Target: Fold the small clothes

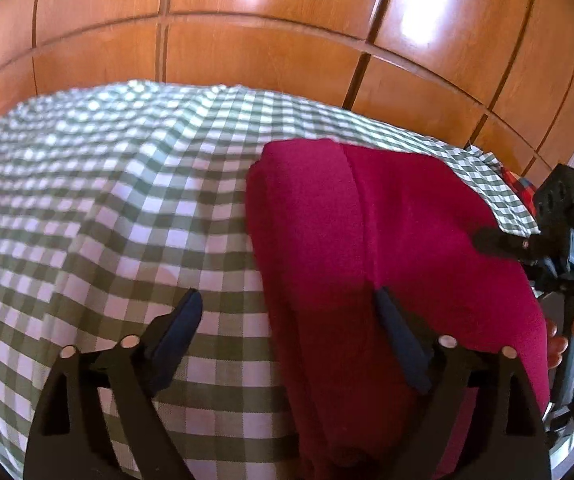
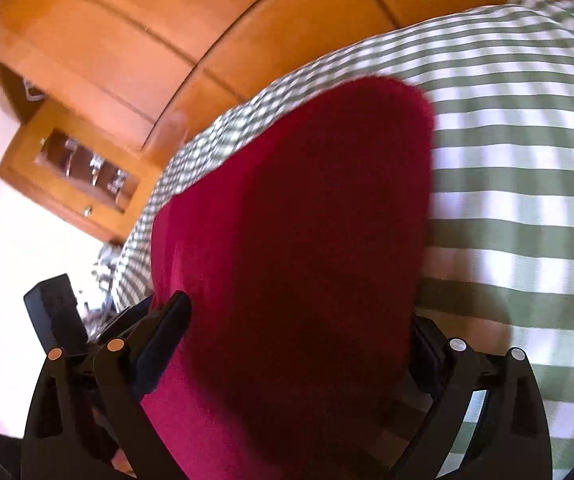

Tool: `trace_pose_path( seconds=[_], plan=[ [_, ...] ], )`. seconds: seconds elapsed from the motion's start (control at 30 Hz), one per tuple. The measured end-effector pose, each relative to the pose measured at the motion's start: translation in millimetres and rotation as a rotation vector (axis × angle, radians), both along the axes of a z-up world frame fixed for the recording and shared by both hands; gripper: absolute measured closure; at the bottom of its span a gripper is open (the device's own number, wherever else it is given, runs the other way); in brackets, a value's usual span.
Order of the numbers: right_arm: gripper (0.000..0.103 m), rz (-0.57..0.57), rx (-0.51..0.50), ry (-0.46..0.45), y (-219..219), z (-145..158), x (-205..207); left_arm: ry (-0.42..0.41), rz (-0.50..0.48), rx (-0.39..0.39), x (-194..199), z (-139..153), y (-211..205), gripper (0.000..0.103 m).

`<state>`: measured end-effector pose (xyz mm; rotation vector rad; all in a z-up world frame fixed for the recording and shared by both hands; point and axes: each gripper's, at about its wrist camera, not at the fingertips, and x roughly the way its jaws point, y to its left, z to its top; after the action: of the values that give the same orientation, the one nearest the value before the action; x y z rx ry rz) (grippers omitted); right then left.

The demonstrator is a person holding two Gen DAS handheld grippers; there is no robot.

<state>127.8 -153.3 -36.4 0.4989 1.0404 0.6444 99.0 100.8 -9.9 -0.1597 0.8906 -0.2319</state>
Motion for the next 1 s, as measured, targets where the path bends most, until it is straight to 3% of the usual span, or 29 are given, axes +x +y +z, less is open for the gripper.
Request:
trace_pose_path(
  seconds=[0.07, 0.13, 0.2, 0.23, 0.27, 0.33, 0.5, 0.77, 0.9, 1.0],
  plan=[
    [0.024, 0.005, -0.011, 0.0, 4.4, 1.1, 1.1, 0.049, 0.009, -0.086, 5.1, -9.6, 12.6, 0.01],
    [0.042, 0.005, -0.016, -0.017, 7.1, 6.2, -2.4, 0.088, 0.023, -0.19, 8.6, -19.1, 26.6, 0.01],
    [0.052, 0.001, -0.03, -0.048, 9.1, 15.1, -8.1, 0.073, 0.013, -0.21, 5.9, -21.1, 29.0, 0.011],
    [0.054, -0.004, -0.04, -0.071, 11.5, 22.4, -11.4, 0.058, 0.0, -0.201, 4.0, -20.3, 26.6, 0.019],
    [0.056, -0.008, -0.043, -0.087, 9.9, 27.9, -15.6, 0.053, -0.039, -0.232, 2.1, -18.7, 23.7, 0.036],
    [0.058, -0.021, -0.04, -0.125, 3.9, 43.3, -27.2, 0.059, -0.086, -0.293, 2.1, -15.4, 20.3, 0.05],
    [0.059, -0.07, -0.059, -0.209, -17.4, 74.9, -44.3, 0.033, -0.188, -0.266, 11.4, 2.8, -14.6, 0.059],
    [0.059, -0.332, -0.101, -0.279, -120.4, 110.5, -63.8, -0.051, -0.373, -0.177, 57.4, 45.0, -131.2, 0.062],
    [0.059, -0.517, -0.115, -0.264, -181.8, 103.5, -74.8, -0.064, -0.467, -0.129, 82.1, 56.6, -202.7, 0.063],
    [0.059, -0.643, -0.149, -0.219, -217.5, 84.3, -81.3, -0.055, -0.519, -0.031, 92.5, 49.0, -258.4, 0.063]
  ],
)
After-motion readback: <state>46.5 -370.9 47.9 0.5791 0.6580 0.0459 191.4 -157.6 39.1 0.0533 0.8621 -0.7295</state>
